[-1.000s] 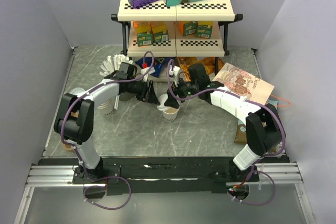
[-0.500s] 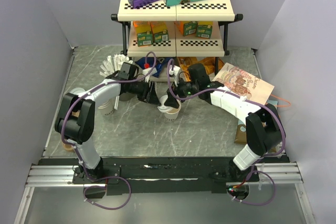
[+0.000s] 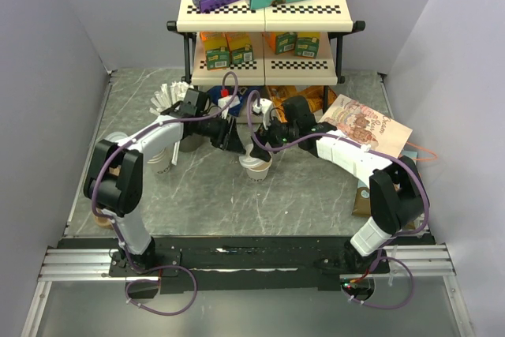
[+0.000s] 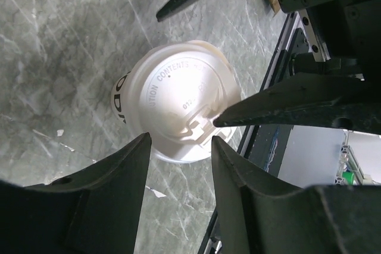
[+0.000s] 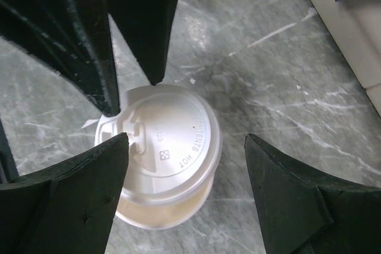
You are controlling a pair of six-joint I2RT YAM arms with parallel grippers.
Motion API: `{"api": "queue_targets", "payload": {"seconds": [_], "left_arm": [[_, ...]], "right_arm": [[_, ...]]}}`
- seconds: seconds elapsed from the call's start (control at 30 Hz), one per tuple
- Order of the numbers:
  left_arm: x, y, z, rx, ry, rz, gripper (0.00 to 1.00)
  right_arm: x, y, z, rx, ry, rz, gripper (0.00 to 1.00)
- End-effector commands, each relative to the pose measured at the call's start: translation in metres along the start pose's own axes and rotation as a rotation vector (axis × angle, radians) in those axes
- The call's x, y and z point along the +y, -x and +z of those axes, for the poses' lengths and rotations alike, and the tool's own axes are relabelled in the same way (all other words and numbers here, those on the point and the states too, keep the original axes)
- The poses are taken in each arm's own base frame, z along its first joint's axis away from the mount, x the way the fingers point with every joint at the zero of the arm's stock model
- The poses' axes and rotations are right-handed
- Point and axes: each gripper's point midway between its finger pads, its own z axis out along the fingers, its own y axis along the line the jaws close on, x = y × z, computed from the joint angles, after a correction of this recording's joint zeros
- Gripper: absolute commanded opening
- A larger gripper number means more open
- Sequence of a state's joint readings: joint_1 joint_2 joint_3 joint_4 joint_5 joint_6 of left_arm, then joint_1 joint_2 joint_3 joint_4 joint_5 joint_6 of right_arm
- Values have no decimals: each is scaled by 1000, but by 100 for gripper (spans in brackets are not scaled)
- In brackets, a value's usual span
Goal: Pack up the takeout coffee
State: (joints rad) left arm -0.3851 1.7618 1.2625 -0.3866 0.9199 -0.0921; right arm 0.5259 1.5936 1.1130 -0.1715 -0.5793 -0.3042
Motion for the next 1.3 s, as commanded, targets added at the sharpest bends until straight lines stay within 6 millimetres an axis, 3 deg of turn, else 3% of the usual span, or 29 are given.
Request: {"api": "queue_targets", "payload": {"seconds": [0.0,0.43,0.73,1.03,1.27], "left_arm": [[-13,7,4,3,-47,36,50],[-22,9,3,5,-52,68,50],[-13,5,6,17,-16,59,51],[-15,10,7,13,-21,69,51],[-13,-3,7,34,-1,51,51]], "right_arm": [[-4,14,-12,-23,-50,-48,84],[10,-6,-28,23,-41,-44,84],[2,-23,-31,73,-80,-4,84],[0,-21,-39,74,-98,3,84],[-3,-16,-41,80,-116,17,84]]}}
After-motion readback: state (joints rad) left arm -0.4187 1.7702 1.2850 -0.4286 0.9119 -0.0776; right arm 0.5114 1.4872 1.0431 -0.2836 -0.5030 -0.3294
